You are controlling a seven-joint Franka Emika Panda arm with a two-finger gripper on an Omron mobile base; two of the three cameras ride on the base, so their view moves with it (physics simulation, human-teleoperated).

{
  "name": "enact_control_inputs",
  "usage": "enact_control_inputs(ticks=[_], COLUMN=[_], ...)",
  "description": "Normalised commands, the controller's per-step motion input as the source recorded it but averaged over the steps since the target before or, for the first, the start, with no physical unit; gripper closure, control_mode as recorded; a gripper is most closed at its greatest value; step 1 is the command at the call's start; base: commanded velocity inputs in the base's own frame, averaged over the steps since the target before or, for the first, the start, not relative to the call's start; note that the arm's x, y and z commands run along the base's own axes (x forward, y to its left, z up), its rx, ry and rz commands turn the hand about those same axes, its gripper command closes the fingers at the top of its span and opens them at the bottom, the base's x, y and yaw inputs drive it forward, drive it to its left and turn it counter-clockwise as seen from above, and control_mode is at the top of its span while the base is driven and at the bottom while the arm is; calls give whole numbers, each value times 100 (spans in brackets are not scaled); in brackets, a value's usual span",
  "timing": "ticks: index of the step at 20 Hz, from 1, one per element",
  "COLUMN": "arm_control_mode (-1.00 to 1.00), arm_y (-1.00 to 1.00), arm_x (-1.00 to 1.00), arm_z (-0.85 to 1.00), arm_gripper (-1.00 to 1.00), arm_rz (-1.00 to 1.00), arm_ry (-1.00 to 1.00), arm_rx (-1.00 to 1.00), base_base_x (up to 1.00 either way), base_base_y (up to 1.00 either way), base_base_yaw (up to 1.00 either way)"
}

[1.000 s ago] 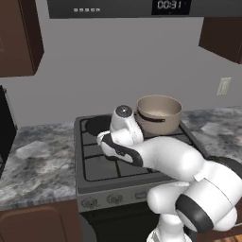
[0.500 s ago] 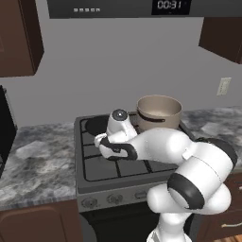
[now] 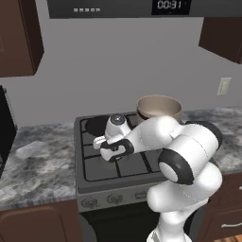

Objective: Move the pot and pan from the stove into the sink.

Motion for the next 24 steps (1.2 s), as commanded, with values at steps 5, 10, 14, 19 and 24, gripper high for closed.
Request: enact_control_inputs(ticks=[5,10,14,19,24], arm_control_mode=[-100,-100,-100,-100,-100], arm_y=[15,16,18,9,0], arm_x=[31,27,21,10,0], arm_z=[-25,-32,-34,-21,-6], arm_gripper=[-100,-100,-100,100,100], arm_rz=[-1,-1,-1,0,0], arm_ry=[0,0,0,0,0], arm_rx=[0,0,0,0,0], base_base_x=[0,0,0,0,0], base_base_y=[0,0,0,0,0], base_base_yaw=[0,0,0,0,0])
